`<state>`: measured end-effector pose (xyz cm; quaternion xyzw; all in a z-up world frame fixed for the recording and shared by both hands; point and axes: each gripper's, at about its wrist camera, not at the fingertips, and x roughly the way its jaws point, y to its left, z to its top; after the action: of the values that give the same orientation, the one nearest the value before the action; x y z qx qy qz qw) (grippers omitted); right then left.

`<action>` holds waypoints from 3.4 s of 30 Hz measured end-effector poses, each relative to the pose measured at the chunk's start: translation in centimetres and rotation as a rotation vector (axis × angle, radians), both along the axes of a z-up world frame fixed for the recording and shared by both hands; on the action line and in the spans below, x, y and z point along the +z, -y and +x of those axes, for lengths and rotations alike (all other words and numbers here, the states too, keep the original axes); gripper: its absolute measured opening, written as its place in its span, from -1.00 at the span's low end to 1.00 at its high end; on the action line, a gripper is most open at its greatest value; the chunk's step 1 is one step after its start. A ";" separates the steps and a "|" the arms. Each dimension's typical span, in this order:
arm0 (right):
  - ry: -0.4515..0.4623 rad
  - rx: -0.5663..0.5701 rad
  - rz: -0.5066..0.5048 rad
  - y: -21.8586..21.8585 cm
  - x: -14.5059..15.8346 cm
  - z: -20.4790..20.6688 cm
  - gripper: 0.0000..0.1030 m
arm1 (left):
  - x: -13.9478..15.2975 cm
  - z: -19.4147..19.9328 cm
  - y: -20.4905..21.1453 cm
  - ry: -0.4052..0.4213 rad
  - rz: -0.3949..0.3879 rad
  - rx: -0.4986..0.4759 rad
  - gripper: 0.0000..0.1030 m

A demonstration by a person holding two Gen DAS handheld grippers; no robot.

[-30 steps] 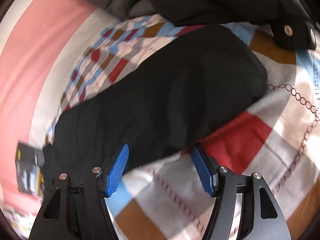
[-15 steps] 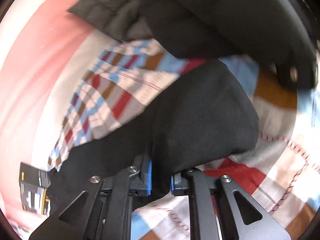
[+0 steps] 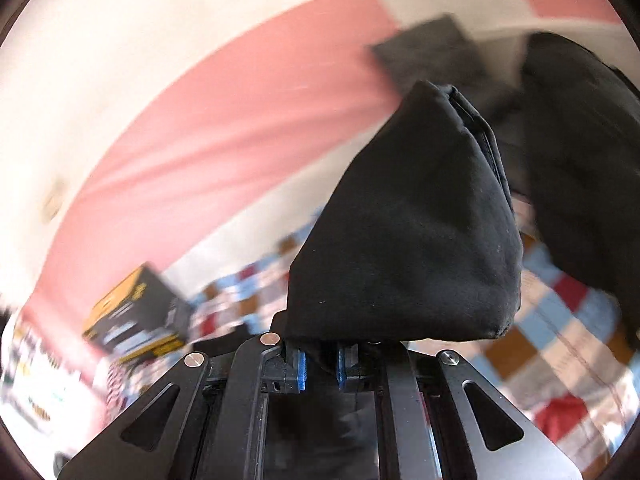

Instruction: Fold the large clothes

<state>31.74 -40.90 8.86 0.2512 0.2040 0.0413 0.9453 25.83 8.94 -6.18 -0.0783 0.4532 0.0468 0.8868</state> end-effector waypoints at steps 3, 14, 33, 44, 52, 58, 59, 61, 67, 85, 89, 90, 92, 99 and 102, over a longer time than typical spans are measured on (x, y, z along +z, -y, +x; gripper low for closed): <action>0.013 0.110 -0.042 -5.4 1.4 1.1 -0.80 | -0.3 -0.3 -1.4 0.000 -0.008 0.024 -0.09; -0.154 0.480 -0.227 -26.6 -5.8 5.6 -0.80 | -0.6 -1.2 -6.6 0.014 -0.029 0.104 -0.09; -0.233 0.740 -0.159 -29.4 -13.1 2.3 0.17 | 2.2 1.7 -5.6 0.062 -0.166 0.052 0.18; -0.309 0.260 -0.097 -12.5 -15.2 3.1 -0.37 | 0.6 11.8 2.2 0.006 -0.235 -0.140 -0.84; -0.419 0.305 -0.154 -13.5 -20.8 5.6 -0.56 | 0.0 11.4 0.2 0.066 -0.075 -0.080 -0.88; -0.437 0.338 -0.213 -14.5 -21.5 5.4 -0.56 | -2.1 11.2 0.5 0.022 0.007 -0.077 -0.89; -0.433 0.348 -0.205 -14.1 -20.8 5.2 -0.56 | -1.9 11.0 0.3 0.024 0.007 -0.065 -0.89; -0.389 0.348 -0.191 -13.0 -19.5 4.7 -0.56 | -1.2 10.1 -0.4 0.035 0.024 -0.036 -0.89; -0.335 0.247 -0.202 -9.6 -17.0 7.1 -0.56 | 2.6 8.7 -2.2 0.121 -0.039 0.045 -0.89; -0.363 0.260 -0.232 -9.4 -18.0 6.5 -0.57 | 0.0 11.9 2.1 0.109 0.054 -0.086 -0.87; -0.412 0.299 -0.269 -10.7 -19.9 4.2 -0.57 | -1.3 9.2 2.0 0.073 0.066 -0.102 -0.87; -0.447 0.312 -0.274 -11.0 -20.8 4.3 -0.57 | -2.4 9.7 1.9 0.029 0.078 -0.098 -0.87; -0.478 0.300 -0.267 -11.2 -21.5 4.8 -0.57 | -3.4 10.1 1.3 -0.018 0.084 -0.071 -0.87; -0.393 0.326 -0.261 -12.5 -17.0 0.0 -0.49 | 1.0 4.8 1.1 0.049 0.030 -0.043 -0.87; -0.341 0.347 -0.261 -13.3 -15.4 -3.8 -0.23 | 2.6 1.0 1.4 0.069 0.025 -0.052 -0.87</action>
<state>27.89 -27.64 -6.56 0.0919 0.4038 0.1331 0.9004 26.81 7.53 -3.58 -0.0569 0.4236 0.0267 0.9037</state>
